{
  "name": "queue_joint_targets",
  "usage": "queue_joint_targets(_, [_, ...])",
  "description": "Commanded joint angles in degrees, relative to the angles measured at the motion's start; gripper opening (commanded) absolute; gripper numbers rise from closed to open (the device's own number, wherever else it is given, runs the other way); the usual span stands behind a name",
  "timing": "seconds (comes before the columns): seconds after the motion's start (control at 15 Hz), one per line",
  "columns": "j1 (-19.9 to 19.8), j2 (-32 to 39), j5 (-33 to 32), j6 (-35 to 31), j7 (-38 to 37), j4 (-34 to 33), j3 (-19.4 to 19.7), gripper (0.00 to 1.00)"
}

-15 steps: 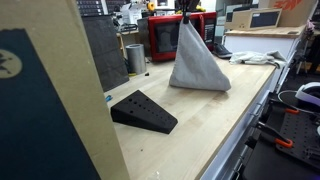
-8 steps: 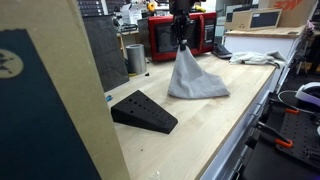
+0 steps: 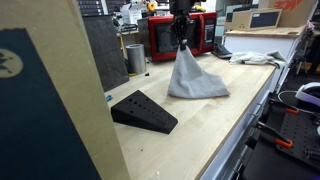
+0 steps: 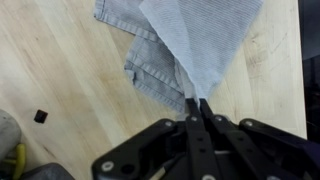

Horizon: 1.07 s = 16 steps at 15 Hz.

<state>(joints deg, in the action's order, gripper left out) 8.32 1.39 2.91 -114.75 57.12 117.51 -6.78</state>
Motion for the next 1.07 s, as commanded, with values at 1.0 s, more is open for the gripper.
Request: queue_joint_targets(1.0, [4.6,-1.1,18.4,3.6,4.9,8.4,-7.2,0.01])
